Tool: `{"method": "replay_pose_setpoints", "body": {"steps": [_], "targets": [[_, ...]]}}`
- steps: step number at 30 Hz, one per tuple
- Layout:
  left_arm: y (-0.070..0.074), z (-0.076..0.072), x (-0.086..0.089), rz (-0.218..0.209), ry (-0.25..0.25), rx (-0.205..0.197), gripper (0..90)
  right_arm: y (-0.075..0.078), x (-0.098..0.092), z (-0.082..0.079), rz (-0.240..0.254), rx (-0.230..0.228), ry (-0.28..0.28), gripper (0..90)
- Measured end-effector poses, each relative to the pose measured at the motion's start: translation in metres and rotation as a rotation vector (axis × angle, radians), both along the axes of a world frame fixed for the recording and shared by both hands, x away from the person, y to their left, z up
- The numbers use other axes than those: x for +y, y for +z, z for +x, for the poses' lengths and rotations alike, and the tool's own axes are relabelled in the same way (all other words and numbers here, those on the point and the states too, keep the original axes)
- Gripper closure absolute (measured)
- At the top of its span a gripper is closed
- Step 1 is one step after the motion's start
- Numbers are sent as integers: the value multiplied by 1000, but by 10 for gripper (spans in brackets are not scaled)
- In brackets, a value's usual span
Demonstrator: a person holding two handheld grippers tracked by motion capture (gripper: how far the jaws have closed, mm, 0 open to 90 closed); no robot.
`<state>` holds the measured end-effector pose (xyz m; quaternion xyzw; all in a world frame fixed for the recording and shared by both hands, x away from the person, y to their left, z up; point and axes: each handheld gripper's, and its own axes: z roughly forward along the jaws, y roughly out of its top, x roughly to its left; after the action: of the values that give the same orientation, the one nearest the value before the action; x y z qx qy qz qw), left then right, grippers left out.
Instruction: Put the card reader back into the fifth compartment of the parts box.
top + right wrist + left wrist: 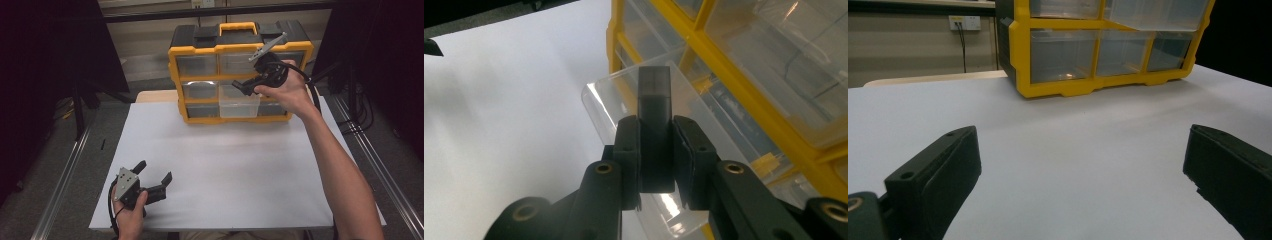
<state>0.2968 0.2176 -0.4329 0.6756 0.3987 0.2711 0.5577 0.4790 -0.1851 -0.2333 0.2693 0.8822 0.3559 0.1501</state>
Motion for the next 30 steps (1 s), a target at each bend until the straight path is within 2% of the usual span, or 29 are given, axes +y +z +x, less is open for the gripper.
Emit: {"method": "replay_pose_setpoints", "body": {"steps": [9,14,20,24,30], "targets": [[0,0,1,-5,-1,1,22,3,14,14,-64,19,-4,737],[0,0,0,-1,-5,4,22,5,15,20,-76,33,-15,737],[-1,0,1,1,0,8,22,-3,13,27,-100,76,-29,737],[-1,0,0,-3,-1,11,22,-5,12,30,-103,73,-28,737],[-1,0,1,-1,-2,9,21,-12,14,34,-112,99,-19,737]]}}
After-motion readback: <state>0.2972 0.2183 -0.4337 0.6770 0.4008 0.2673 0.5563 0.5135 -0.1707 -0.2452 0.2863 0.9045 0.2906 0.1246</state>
